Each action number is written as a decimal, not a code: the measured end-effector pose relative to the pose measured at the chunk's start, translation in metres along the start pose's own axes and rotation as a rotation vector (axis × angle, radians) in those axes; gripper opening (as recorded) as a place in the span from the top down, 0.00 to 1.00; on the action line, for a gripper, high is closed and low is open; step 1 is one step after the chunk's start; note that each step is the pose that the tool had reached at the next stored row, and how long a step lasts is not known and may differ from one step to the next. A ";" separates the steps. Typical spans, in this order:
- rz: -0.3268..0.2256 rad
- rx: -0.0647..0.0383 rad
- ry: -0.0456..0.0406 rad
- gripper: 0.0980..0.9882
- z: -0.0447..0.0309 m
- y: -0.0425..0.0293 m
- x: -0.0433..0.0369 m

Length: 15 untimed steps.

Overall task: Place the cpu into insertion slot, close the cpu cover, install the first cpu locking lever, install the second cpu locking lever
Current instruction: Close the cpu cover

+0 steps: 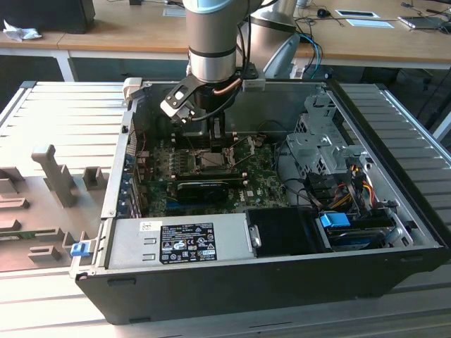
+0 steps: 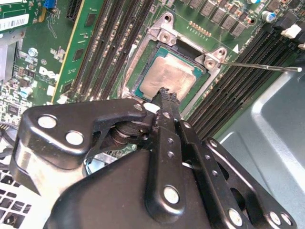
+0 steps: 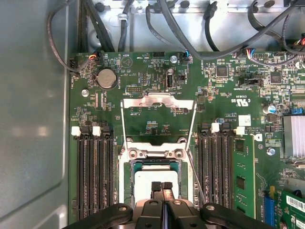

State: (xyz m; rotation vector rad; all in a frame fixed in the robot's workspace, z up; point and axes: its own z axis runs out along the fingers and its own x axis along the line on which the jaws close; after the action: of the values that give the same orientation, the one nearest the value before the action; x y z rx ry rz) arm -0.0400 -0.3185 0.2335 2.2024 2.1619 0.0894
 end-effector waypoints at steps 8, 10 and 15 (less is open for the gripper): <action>0.000 0.000 0.0000 0.99 -0.0021 0.0002 0.0000; 0.000 0.000 -0.0002 0.99 -0.0029 0.0002 0.0000; 0.000 0.000 -0.0001 0.99 -0.0064 0.0005 0.0000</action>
State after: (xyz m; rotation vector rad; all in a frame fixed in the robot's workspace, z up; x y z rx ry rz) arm -0.0400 -0.3184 0.2399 2.2024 2.1619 0.0893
